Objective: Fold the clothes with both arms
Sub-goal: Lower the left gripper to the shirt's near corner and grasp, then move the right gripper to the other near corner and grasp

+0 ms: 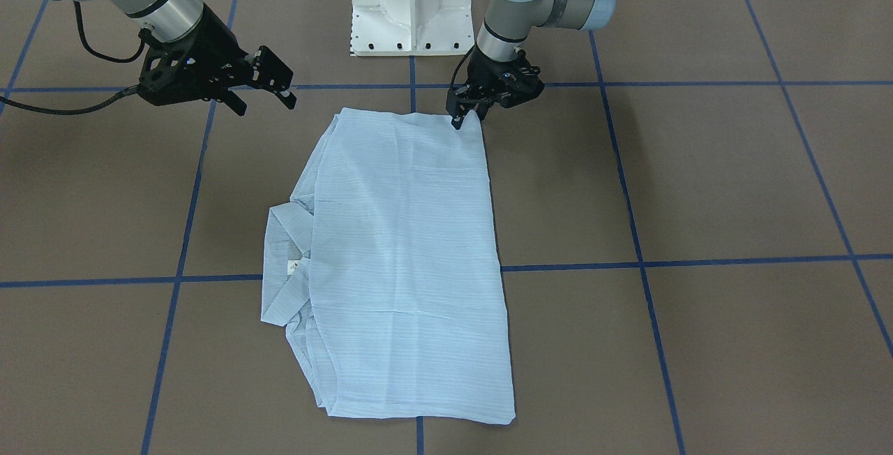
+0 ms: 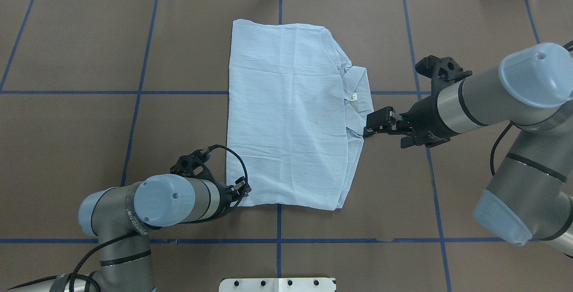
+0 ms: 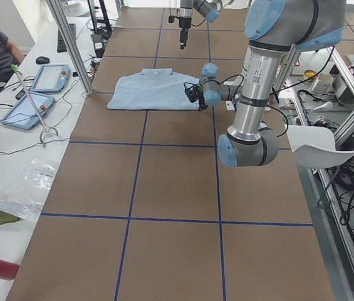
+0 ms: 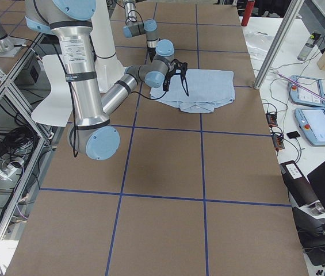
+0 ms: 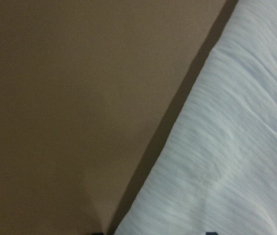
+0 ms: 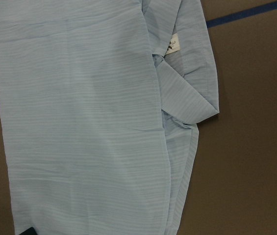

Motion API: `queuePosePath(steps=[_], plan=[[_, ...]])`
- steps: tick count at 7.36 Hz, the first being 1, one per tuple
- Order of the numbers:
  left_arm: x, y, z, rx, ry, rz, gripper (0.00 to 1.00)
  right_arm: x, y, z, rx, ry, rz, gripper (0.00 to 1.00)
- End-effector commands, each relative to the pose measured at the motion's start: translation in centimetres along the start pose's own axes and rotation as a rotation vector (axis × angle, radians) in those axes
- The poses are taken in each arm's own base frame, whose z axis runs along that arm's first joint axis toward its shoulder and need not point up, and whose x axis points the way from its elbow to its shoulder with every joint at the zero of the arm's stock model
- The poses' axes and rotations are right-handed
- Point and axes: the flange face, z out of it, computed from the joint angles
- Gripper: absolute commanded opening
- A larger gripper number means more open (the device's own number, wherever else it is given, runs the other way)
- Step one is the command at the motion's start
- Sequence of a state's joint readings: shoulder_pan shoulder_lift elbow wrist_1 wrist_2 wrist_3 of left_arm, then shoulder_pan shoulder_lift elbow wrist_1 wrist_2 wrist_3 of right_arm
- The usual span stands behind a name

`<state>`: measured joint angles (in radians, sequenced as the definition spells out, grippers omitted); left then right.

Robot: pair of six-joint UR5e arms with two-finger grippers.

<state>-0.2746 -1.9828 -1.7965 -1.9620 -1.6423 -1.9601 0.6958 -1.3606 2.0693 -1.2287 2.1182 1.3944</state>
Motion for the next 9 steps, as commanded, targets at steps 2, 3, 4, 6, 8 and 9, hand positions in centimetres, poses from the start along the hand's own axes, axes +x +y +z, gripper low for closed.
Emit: queuePosePath(steps=[2, 3, 4, 6, 8, 9], plan=[[0.2, 0.0, -0.4, -0.002, 0.008, 0.001, 0.15, 0.0, 0.0, 0.0, -0.001, -0.002, -0.001, 1.00], [0.4, 0.0, -0.8, -0.004, 0.015, 0.001, 0.00, 0.0, 0.0, 0.0, -0.001, 0.000, 0.000, 1.00], [0.8, 0.1, -1.8, -0.011, 0.034, 0.001, 0.00, 0.1, 0.3, 0.3, -0.007, 0.003, 0.006, 1.00], [1.2, 0.2, -2.7, -0.012, 0.042, 0.001, 0.00, -1.1, 3.3, 3.2, -0.001, 0.022, 0.086, 1.00], [1.3, 0.5, -2.9, -0.018, 0.046, 0.003, 0.00, -2.0, 7.7, 7.6, 0.055, 0.099, 0.089, 1.00], [1.3, 0.5, -2.9, -0.018, 0.046, 0.003, 0.00, -3.7, 9.4, 9.3, 0.062, 0.137, 0.101, 1.00]])
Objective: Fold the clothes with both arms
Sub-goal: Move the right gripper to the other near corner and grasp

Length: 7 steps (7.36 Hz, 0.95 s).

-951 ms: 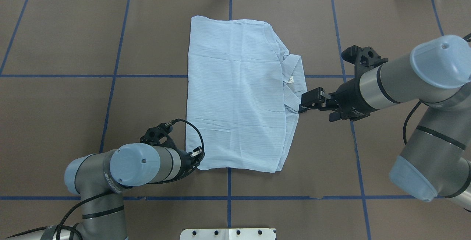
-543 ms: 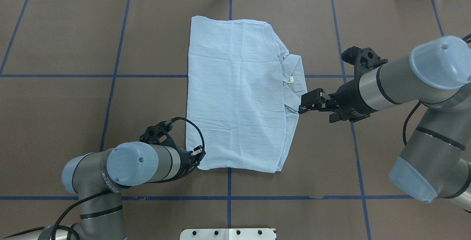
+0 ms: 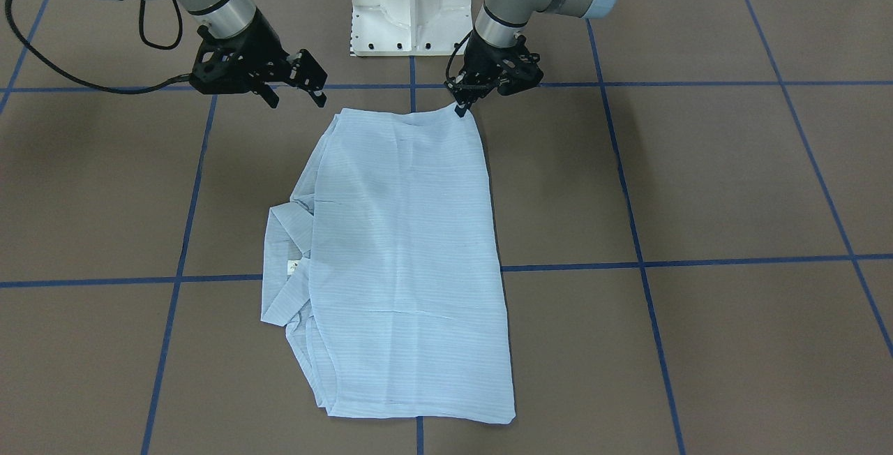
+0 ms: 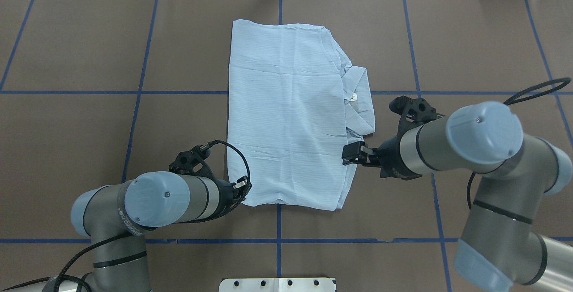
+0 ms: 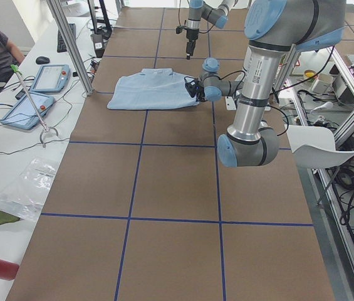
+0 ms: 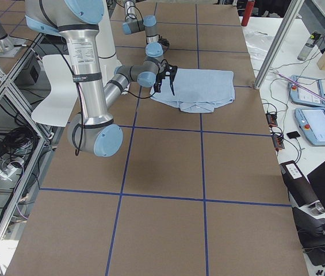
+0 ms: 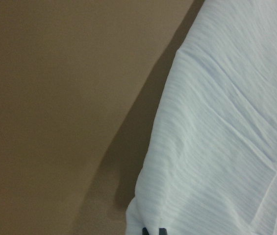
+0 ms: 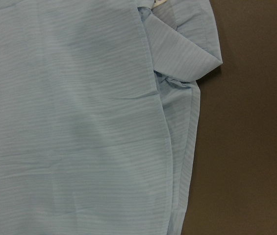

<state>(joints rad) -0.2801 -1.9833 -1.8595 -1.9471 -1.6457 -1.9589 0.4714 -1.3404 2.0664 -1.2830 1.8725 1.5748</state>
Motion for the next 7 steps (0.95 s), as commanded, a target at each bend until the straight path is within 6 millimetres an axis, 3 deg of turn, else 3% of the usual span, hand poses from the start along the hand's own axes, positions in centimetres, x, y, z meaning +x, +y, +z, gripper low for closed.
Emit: queuePosePath(steps=[1, 2, 3, 5, 7], plan=[[0.0, 0.2, 0.0, -0.002, 0.000, 0.001, 0.00, -3.4, 4.4, 3.4, 0.002, 0.104, 0.053, 1.00], [0.0, 0.0, 0.0, -0.001, -0.001, 0.002, 0.00, -5.9, 4.8, 5.1, 0.002, 0.136, 0.146, 1.00], [0.0, 0.1, 0.1, -0.002, -0.002, 0.003, 0.00, -6.9, 5.1, 6.9, 0.003, 0.155, 0.219, 1.00], [0.0, 0.3, 0.0, -0.004, 0.001, 0.004, 0.00, -5.7, 4.5, 9.8, 0.020, 0.212, 0.270, 1.00], [0.3, 0.4, -0.1, -0.006, 0.005, 0.004, 0.00, -5.0, 4.9, 11.2, 0.020, 0.242, 0.284, 1.00]])
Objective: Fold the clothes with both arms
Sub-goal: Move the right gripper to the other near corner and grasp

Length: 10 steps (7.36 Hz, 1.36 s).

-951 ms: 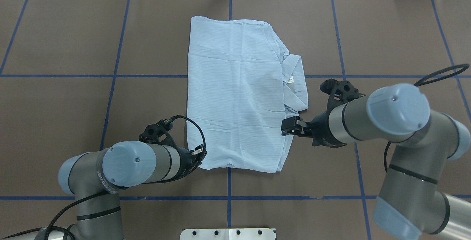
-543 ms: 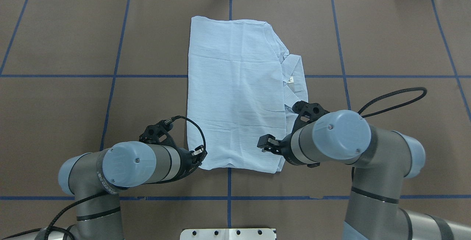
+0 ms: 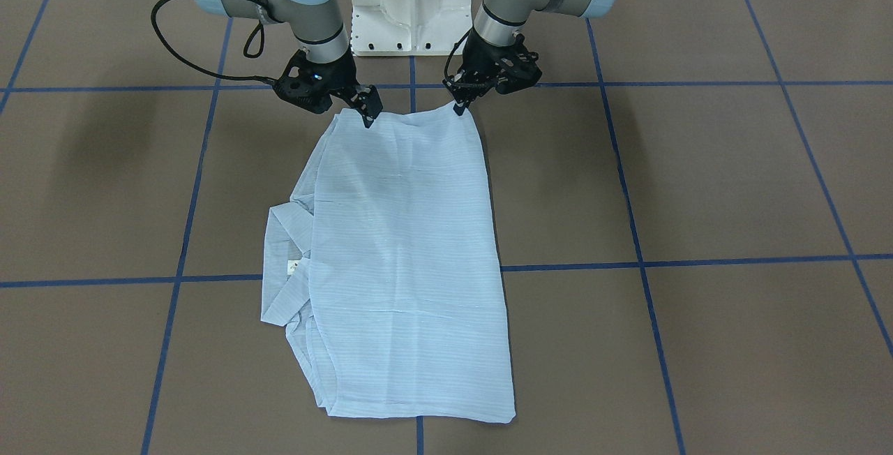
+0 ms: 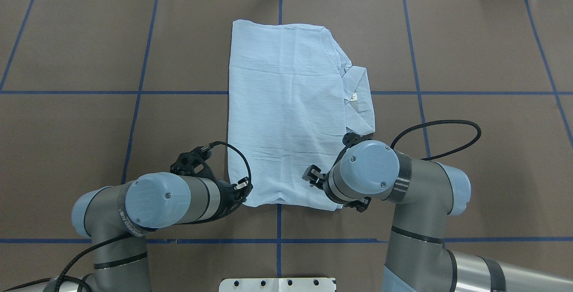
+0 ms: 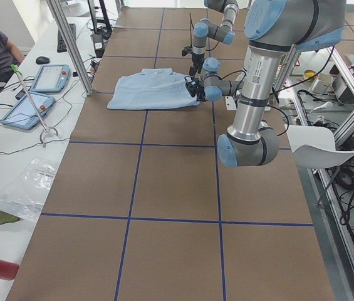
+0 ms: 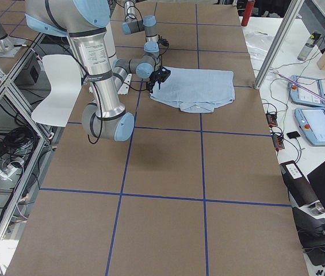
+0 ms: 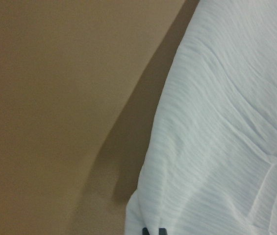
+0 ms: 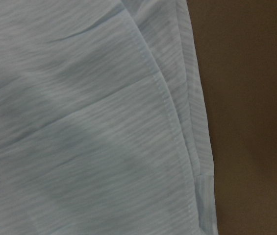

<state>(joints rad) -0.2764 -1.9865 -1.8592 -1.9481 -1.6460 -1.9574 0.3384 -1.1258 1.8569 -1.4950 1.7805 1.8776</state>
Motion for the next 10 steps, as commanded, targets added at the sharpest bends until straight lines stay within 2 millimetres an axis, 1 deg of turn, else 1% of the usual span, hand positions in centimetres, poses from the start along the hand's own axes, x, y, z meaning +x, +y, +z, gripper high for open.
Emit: queuePosePath(steps=[1, 3, 4, 5, 6, 7, 8, 9, 10], plan=[[0.3, 0.1, -0.1, -0.003, 0.006, 0.001, 0.00, 0.5, 0.5, 1.9, -0.002, 0.034, 0.005, 1.00], [0.2, 0.0, -0.1, -0.001, 0.005, 0.000, 0.00, 0.7, 1.3, 2.3, -0.008, 0.045, -0.002, 1.00], [0.3, 0.1, -0.1, -0.003, 0.006, 0.001, 0.00, 1.0, 1.9, 2.9, -0.012, 0.056, -0.009, 1.00], [0.2, 0.0, -0.1, -0.001, 0.005, 0.000, 0.00, 1.0, 2.0, 3.0, -0.013, 0.058, -0.010, 0.97], [0.2, -0.1, -0.1, 0.002, 0.006, -0.001, 0.00, 0.9, 1.9, 2.8, -0.014, 0.055, -0.010, 0.77], [0.2, -0.1, 0.0, 0.001, 0.004, -0.001, 0.00, 0.9, 2.0, 2.7, -0.015, 0.052, -0.010, 0.54], [0.2, -0.1, 0.0, 0.001, 0.004, -0.001, 0.00, 1.0, 1.8, 2.6, -0.013, 0.050, -0.011, 0.11], [0.1, -0.2, 0.1, 0.002, 0.001, -0.001, 0.00, 0.9, 1.8, 2.3, -0.012, 0.046, -0.009, 0.00], [0.0, -0.2, 0.1, 0.004, 0.000, -0.001, 0.00, 0.8, 1.5, 2.0, -0.008, 0.039, -0.006, 0.00]])
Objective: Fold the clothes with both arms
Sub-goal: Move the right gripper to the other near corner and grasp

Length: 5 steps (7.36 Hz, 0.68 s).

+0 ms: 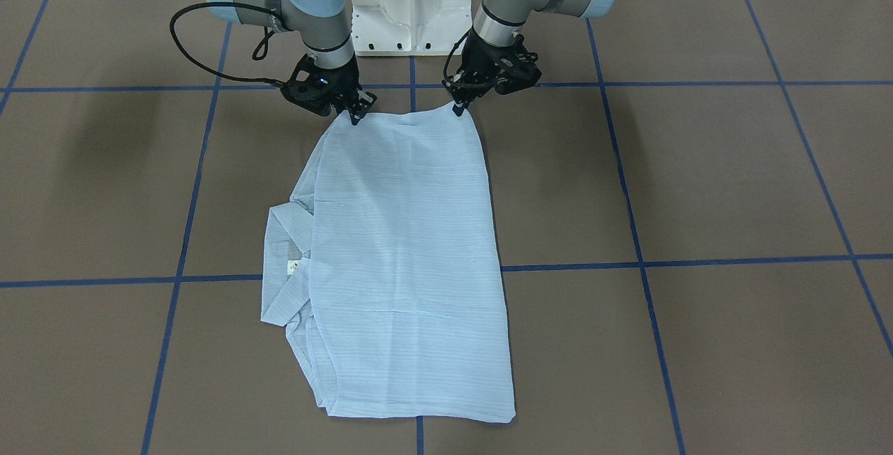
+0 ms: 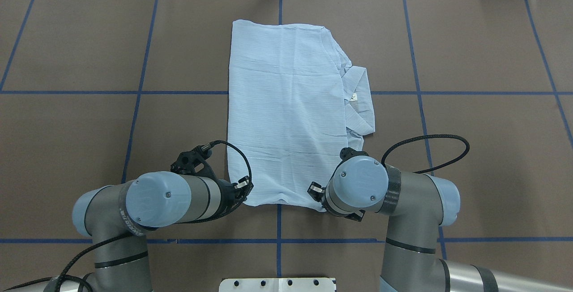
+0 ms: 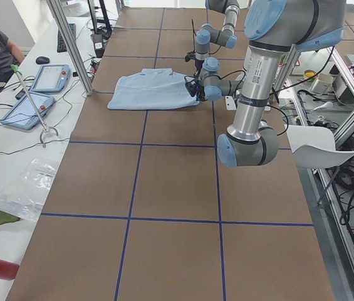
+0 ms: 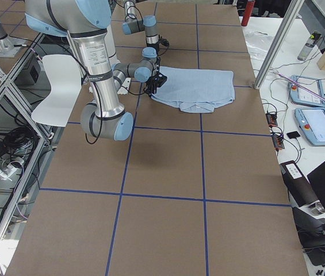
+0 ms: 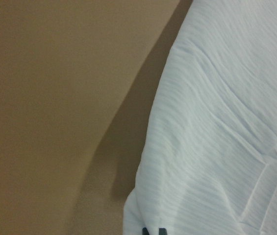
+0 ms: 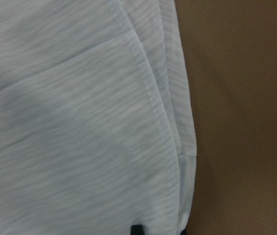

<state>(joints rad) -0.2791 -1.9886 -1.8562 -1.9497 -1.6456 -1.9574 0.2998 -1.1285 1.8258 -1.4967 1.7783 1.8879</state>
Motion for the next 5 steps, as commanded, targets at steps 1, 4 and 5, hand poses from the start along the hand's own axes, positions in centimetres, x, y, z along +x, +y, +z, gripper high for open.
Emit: queuePosePath(steps=[1, 4, 5], plan=[[0.0, -0.1, 0.1, 0.003, -0.001, -0.001, 0.00, -0.3, -0.6, -1.1, 0.003, -0.021, 0.006, 0.00], [-0.2, -0.3, -0.8, -0.004, 0.003, -0.001, 0.00, -0.1, -0.5, -4.6, -0.036, -0.075, -0.003, 0.00], [-0.7, 0.2, -2.0, -0.051, -0.029, -0.002, 0.00, 0.0, 0.2, -6.3, -0.074, -0.097, -0.013, 0.00]])
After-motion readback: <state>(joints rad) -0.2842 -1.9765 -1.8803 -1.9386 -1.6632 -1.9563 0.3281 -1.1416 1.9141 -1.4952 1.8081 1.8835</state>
